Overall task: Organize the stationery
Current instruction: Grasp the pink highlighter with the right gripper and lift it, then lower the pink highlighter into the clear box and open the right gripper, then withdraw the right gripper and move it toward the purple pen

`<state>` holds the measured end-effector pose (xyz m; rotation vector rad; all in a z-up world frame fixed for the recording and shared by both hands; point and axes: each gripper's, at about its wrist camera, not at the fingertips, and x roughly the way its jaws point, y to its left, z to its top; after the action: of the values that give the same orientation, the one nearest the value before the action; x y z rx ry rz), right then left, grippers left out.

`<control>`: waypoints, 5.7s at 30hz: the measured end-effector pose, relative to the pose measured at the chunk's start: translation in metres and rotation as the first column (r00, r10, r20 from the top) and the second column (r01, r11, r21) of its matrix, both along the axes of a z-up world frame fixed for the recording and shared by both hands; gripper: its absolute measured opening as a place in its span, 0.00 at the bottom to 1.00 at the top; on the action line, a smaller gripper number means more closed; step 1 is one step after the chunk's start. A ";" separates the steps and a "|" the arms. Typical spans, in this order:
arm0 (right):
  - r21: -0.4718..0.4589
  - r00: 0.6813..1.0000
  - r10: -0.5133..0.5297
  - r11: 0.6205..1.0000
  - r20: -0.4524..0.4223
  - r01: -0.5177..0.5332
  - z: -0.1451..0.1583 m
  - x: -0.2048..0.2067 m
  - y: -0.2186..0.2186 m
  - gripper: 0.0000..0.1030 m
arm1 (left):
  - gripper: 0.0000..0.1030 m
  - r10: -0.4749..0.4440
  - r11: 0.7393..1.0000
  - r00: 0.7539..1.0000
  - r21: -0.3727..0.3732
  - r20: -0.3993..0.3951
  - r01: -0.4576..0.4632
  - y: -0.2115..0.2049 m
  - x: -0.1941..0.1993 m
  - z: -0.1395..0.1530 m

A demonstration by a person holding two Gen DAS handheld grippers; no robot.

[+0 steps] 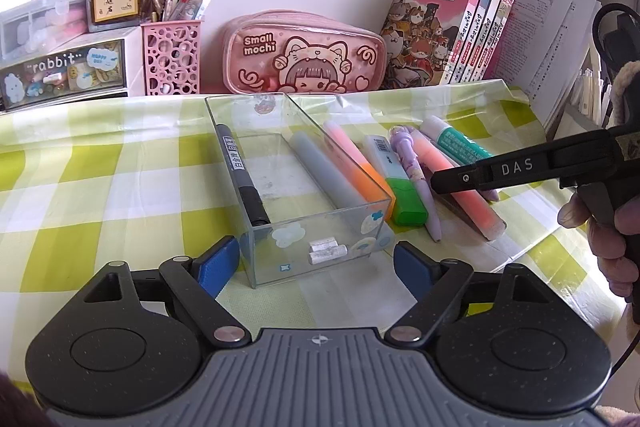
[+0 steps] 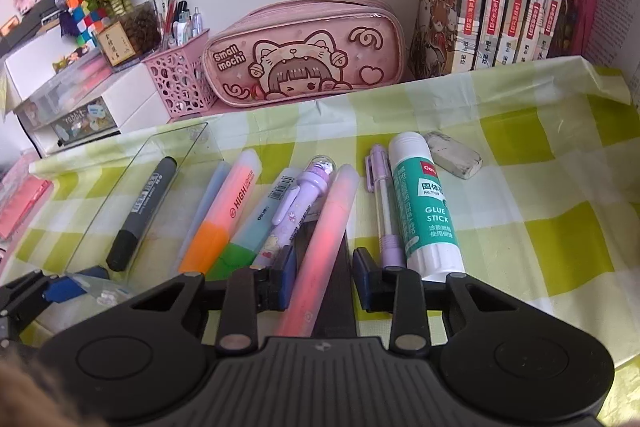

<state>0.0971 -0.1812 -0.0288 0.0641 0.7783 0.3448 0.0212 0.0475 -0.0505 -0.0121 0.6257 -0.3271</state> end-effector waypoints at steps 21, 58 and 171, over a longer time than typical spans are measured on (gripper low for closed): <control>0.057 1.000 0.007 0.998 -0.015 -0.006 0.011 0.002 -0.011 0.61 | 0.79 0.003 1.000 1.000 -0.016 0.001 -0.003 0.002 -0.001 0.000; 0.243 0.996 -0.083 0.966 -0.022 0.085 0.017 0.008 -0.036 0.39 | 0.79 0.004 1.000 1.000 -0.019 0.001 -0.004 0.003 0.000 0.000; 0.104 0.997 0.054 0.993 0.057 -0.060 0.008 -0.016 0.000 0.77 | 0.80 0.011 0.998 1.000 -0.066 0.000 -0.011 0.005 0.001 0.000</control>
<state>0.0814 -0.1813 -0.0212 0.1310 0.7086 0.4401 0.0221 0.0520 -0.0508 -0.0786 0.6138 -0.3375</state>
